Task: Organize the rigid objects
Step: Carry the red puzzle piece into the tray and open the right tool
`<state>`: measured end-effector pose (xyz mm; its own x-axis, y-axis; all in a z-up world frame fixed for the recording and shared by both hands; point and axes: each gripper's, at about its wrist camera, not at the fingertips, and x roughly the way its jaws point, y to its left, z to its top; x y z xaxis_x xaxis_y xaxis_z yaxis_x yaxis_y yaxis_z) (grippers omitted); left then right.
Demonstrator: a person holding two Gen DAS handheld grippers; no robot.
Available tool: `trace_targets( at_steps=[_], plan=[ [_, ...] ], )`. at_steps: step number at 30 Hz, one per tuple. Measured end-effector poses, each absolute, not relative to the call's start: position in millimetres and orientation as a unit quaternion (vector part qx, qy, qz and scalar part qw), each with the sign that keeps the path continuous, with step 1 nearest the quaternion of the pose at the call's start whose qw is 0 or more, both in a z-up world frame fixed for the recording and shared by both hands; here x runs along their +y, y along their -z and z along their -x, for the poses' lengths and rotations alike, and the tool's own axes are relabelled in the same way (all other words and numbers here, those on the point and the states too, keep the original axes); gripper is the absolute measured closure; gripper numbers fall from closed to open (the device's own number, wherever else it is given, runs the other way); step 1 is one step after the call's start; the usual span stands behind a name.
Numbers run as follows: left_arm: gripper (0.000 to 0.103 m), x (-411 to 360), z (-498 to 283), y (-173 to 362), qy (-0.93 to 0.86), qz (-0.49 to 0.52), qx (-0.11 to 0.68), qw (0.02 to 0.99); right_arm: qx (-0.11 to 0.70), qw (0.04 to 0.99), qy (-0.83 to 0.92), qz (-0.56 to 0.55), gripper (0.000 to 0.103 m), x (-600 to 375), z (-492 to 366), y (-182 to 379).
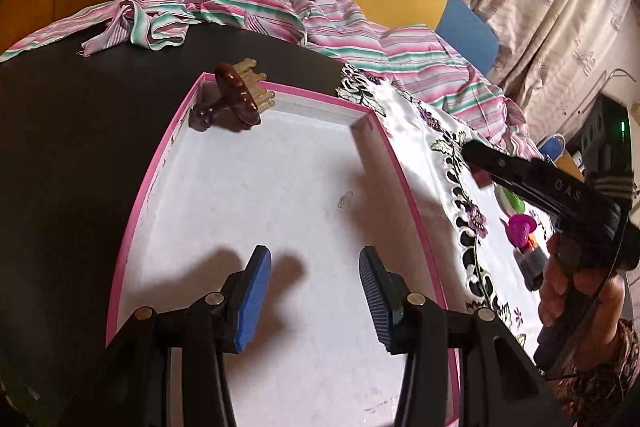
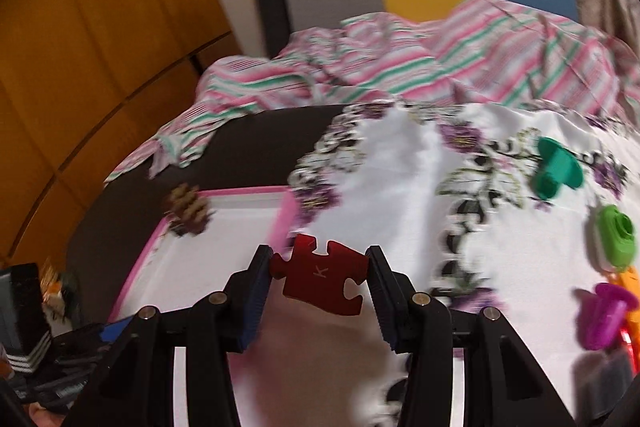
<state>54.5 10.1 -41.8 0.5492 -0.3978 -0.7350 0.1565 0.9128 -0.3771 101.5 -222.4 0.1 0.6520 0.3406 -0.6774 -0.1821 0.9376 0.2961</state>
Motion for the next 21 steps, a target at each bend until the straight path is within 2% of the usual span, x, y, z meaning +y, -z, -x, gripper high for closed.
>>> trace_targets(
  at_steps=[7, 15, 21],
  plan=[
    [0.057, 16.4, -44.5, 34.7, 0.164, 0.131, 0.441, 0.872, 0.401, 0.894, -0.192, -0.061, 0.055, -157.8, -116.3, -2.7],
    [0.057, 30.4, -35.7, 31.8, 0.164, 0.141, 0.439, 0.872, 0.445, 0.875, -0.192, 0.009, 0.055, -105.0, -156.8, 22.5],
    [0.057, 38.8, -32.9, 33.6, 0.158, 0.149, 0.443, 0.87, 0.467, 0.866, -0.179, 0.002, 0.055, -94.7, -187.4, 35.7]
  ],
)
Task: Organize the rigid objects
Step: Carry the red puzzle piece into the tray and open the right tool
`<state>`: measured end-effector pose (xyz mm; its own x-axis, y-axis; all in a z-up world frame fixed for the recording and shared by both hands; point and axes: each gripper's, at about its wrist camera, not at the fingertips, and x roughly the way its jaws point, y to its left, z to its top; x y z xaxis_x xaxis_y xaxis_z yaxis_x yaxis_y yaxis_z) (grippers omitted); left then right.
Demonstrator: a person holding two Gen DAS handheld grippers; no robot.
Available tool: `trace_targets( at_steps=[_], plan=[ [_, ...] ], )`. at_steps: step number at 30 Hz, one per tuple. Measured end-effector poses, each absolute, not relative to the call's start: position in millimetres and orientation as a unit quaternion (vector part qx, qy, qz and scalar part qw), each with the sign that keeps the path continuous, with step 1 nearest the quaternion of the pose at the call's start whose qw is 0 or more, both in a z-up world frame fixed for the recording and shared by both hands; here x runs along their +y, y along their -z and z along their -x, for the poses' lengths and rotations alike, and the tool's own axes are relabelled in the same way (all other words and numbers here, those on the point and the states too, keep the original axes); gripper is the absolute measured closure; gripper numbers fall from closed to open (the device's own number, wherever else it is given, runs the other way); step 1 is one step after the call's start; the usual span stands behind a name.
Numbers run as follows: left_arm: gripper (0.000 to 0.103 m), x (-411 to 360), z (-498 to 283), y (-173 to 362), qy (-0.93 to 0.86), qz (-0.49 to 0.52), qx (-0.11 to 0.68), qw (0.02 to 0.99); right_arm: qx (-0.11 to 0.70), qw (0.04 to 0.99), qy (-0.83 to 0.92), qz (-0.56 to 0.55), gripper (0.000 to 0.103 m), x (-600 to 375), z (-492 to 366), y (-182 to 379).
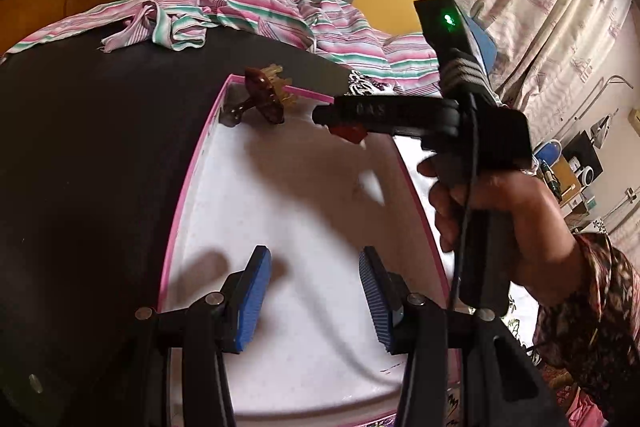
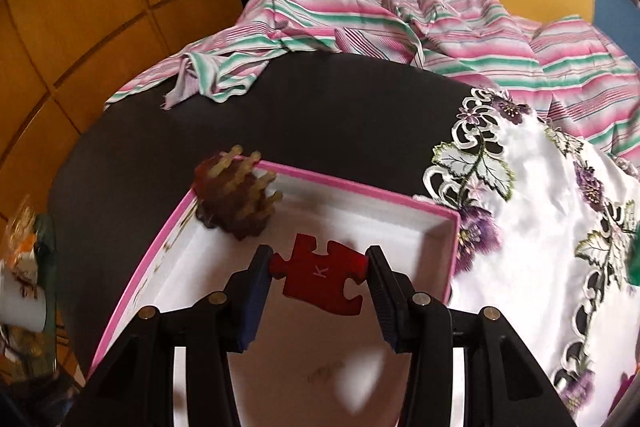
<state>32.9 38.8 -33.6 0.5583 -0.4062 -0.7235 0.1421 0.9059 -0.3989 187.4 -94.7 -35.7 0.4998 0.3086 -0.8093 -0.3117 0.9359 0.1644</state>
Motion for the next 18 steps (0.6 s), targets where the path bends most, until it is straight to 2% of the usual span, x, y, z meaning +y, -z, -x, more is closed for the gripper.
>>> trace_targets(
  at_steps=[8, 12, 16, 18],
  plan=[
    [0.057, 36.2, -31.5, 34.7, 0.162, 0.154, 0.446, 0.867, 0.469, 0.868, -0.164, -0.015, 0.054, -96.9, -197.2, 31.7],
    [0.057, 32.3, -30.0, 30.6, 0.166, 0.149, 0.442, 0.869, 0.453, 0.875, -0.163, -0.045, 0.05, -114.0, -183.7, 15.5],
    [0.057, 26.2, -28.7, 27.6, 0.177, 0.152, 0.439, 0.867, 0.432, 0.885, -0.161, -0.061, 0.04, -138.4, -157.7, -4.2],
    [0.057, 21.1, -27.2, 26.7, 0.185, 0.154, 0.44, 0.865, 0.43, 0.888, -0.153, -0.063, 0.04, -152.7, -141.9, -9.8]
  ],
)
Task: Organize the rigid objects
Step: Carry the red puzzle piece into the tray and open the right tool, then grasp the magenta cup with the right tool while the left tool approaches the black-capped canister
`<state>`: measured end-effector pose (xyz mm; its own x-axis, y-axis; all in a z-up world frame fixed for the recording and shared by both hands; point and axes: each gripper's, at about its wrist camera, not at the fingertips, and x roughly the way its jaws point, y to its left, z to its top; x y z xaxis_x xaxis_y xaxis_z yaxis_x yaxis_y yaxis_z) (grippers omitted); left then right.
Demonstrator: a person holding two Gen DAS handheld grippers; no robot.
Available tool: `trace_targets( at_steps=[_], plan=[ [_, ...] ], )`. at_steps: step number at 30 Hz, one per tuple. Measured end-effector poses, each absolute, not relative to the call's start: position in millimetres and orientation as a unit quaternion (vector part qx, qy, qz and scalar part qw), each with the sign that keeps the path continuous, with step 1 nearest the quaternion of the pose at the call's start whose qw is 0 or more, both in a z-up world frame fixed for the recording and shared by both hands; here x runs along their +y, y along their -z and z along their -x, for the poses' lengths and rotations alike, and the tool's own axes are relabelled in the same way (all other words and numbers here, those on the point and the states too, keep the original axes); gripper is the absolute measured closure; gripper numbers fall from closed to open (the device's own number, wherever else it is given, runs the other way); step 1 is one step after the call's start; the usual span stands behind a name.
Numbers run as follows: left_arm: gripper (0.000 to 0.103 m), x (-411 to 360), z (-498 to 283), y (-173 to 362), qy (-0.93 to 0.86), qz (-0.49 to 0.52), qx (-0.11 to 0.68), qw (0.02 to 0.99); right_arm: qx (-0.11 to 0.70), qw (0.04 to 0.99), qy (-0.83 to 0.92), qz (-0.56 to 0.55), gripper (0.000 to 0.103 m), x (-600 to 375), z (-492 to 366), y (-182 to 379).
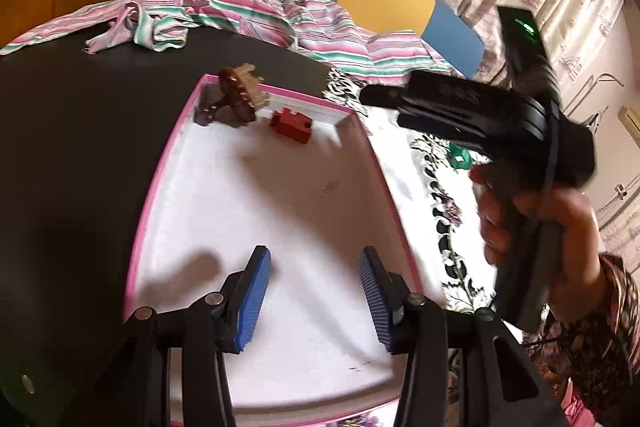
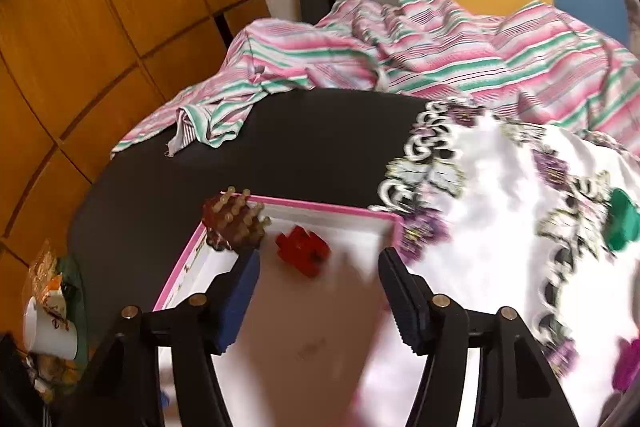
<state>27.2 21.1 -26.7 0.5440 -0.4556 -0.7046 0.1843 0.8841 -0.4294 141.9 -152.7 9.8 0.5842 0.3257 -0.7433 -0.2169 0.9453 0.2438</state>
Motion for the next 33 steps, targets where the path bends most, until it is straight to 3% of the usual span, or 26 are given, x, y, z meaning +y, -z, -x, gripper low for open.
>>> trace_targets(
  at_steps=[19, 33],
  plan=[
    [0.056, -67.0, -4.8, 17.4, 0.283, 0.094, 0.449, 0.842, 0.457, 0.884, -0.027, -0.091, 0.04, -295.1, -39.2, -5.1],
    [0.056, -114.2, 9.1, 15.7, 0.323, 0.061, 0.461, 0.824, 0.451, 0.825, 0.185, -0.287, 0.033, -452.5, -4.3, 16.9]
  ],
)
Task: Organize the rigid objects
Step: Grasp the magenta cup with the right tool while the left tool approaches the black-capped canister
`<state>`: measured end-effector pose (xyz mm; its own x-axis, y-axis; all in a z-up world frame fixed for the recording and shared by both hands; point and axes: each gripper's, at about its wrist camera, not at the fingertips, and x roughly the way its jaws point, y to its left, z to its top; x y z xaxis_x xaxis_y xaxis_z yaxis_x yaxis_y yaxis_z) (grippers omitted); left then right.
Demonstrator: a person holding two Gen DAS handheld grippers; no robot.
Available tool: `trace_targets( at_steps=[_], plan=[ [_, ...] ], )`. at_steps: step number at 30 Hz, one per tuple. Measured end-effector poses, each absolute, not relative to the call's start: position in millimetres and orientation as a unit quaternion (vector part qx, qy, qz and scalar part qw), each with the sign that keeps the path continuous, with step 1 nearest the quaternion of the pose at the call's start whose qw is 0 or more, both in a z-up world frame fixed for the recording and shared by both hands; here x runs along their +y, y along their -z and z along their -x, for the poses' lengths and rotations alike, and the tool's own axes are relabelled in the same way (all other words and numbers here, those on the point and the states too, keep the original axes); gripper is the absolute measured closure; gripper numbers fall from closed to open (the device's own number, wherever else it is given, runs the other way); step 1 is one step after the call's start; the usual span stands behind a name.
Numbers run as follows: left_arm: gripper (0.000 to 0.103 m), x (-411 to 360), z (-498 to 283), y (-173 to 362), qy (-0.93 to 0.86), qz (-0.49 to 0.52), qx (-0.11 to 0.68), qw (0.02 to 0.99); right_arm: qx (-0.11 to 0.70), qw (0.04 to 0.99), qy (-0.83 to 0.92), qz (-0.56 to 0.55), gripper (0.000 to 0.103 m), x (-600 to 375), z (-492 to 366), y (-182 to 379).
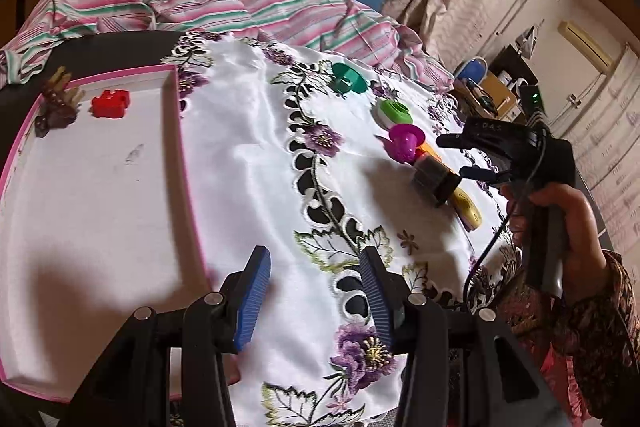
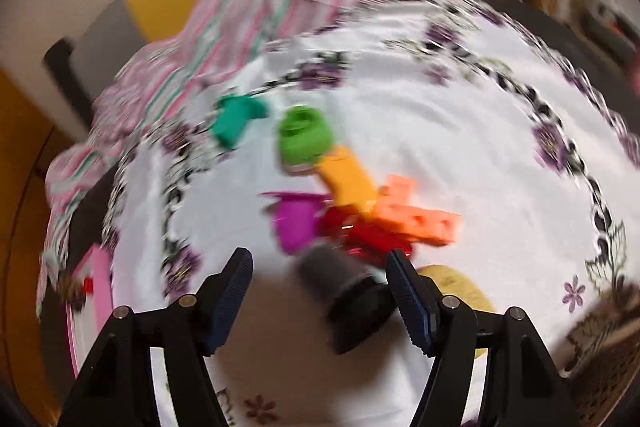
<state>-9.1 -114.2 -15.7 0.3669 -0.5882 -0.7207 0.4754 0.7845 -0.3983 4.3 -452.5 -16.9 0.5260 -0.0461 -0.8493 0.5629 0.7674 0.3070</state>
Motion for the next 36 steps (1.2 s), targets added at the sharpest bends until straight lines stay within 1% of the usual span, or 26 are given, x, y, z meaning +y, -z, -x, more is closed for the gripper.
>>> trace_targets(
  at_steps=[5, 10, 12, 16, 18, 21, 23, 25, 32, 36],
  plan=[
    [0.056, -122.9, 8.2, 16.4, 0.323, 0.057, 0.467, 0.821, 0.463, 0.814, 0.121, -0.329, 0.032, -445.6, -5.5, 31.8],
    [0.056, -133.5, 7.6, 15.1, 0.327, 0.048, 0.469, 0.819, 0.452, 0.825, 0.026, -0.339, 0.032, -419.0, -9.6, 24.4],
    [0.056, -137.5, 8.2, 14.9, 0.331, 0.045, 0.47, 0.817, 0.43, 0.838, 0.037, -0.335, 0.032, -420.8, -6.0, 16.8],
    [0.056, -144.2, 9.0, 14.4, 0.332, 0.032, 0.467, 0.819, 0.388, 0.847, 0.112, -0.346, 0.032, -449.9, 1.5, 10.9],
    [0.056, -149.8, 5.7, 15.5, 0.331, 0.026, 0.468, 0.819, 0.382, 0.841, 0.147, -0.354, 0.032, -466.5, 3.6, 14.0],
    [0.056, -163.5, -2.0, 13.3, 0.33, 0.008, 0.463, 0.823, 0.382, 0.829, 0.145, -0.381, 0.032, -478.0, 0.6, 21.9],
    [0.056, -171.2, -6.5, 10.2, 0.33, -0.001, 0.458, 0.825, 0.388, 0.83, 0.126, -0.38, 0.036, -473.6, -7.7, 24.8],
    [0.056, -176.4, -11.7, 6.9, 0.331, 0.0, 0.456, 0.826, 0.4, 0.837, 0.111, -0.357, 0.044, -463.0, -18.1, 25.6],
    [0.056, -179.7, -20.9, 7.6, 0.323, 0.001, 0.461, 0.827, 0.466, 0.839, 0.117, -0.256, 0.056, -440.4, -64.1, 38.2],
    [0.055, -184.7, -25.1, 8.0, 0.323, -0.005, 0.462, 0.826, 0.492, 0.832, 0.117, -0.228, 0.061, -438.3, -72.9, 52.6]
  ],
)
